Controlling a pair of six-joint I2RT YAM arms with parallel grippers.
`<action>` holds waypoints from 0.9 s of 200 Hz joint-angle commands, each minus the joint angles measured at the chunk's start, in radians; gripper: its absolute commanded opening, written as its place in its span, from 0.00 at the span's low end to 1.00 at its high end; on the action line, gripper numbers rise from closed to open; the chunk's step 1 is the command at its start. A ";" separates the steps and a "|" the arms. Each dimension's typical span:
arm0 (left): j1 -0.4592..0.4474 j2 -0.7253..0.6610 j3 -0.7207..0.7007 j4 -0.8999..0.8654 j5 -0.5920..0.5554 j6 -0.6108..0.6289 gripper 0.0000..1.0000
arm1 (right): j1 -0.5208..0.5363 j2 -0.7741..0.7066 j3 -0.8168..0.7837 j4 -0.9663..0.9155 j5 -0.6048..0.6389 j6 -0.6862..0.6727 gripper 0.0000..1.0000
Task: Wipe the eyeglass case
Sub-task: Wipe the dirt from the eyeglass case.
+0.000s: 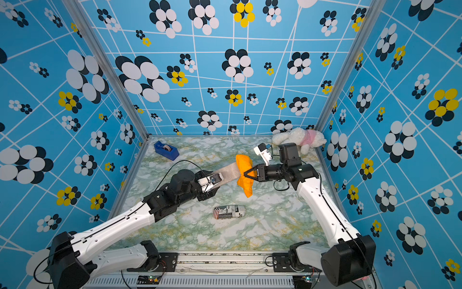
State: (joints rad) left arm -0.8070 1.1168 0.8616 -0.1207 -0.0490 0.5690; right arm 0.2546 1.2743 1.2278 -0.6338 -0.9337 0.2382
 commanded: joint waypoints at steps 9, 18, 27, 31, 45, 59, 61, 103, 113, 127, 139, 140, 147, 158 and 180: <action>-0.033 -0.056 0.039 0.005 0.050 0.019 0.00 | -0.015 0.063 0.099 -0.081 0.047 -0.095 0.00; -0.034 -0.058 0.037 0.013 0.048 0.017 0.00 | -0.014 0.081 0.091 -0.063 0.018 -0.081 0.00; -0.034 -0.058 0.037 0.023 0.047 0.015 0.00 | -0.007 0.089 0.069 -0.033 -0.007 -0.061 0.00; -0.034 -0.057 0.036 0.028 0.046 0.015 0.00 | -0.001 0.089 0.057 -0.021 -0.018 -0.056 0.00; -0.034 -0.047 0.034 0.053 0.038 0.016 0.00 | 0.030 0.084 0.023 -0.014 -0.044 -0.061 0.00; -0.027 -0.030 0.043 0.059 0.039 0.020 0.00 | 0.055 0.065 -0.014 -0.021 -0.048 -0.070 0.00; -0.026 -0.028 0.044 0.059 0.041 0.020 0.00 | 0.057 0.059 -0.022 -0.020 -0.048 -0.072 0.00; 0.012 -0.003 0.065 0.087 0.057 -0.014 0.00 | 0.064 -0.074 -0.193 -0.004 -0.008 -0.046 0.00; 0.036 -0.005 0.069 0.091 0.073 -0.045 0.00 | 0.063 -0.110 -0.236 0.004 0.011 -0.034 0.00; 0.075 -0.005 0.077 0.083 0.105 -0.102 0.00 | 0.053 -0.160 -0.283 0.030 0.035 -0.005 0.00; 0.118 -0.003 0.089 0.068 0.156 -0.174 0.00 | 0.043 -0.206 -0.304 0.055 0.069 0.025 0.00; 0.122 -0.003 0.091 0.065 0.162 -0.184 0.00 | 0.042 -0.209 -0.306 0.057 0.072 0.027 0.00; 0.146 0.000 0.102 0.052 0.202 -0.239 0.00 | 0.037 -0.235 -0.313 0.079 0.100 0.049 0.00; 0.177 0.007 0.117 0.039 0.280 -0.327 0.00 | 0.035 -0.271 -0.326 0.132 0.151 0.093 0.00; 0.226 0.037 0.145 0.053 0.482 -0.533 0.00 | 0.037 -0.353 -0.366 0.303 0.228 0.185 0.00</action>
State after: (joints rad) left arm -0.6220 1.1309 0.9432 -0.1383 0.1646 0.3119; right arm 0.2966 1.0031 0.8940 -0.5426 -0.8185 0.3077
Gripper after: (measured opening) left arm 0.697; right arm 0.097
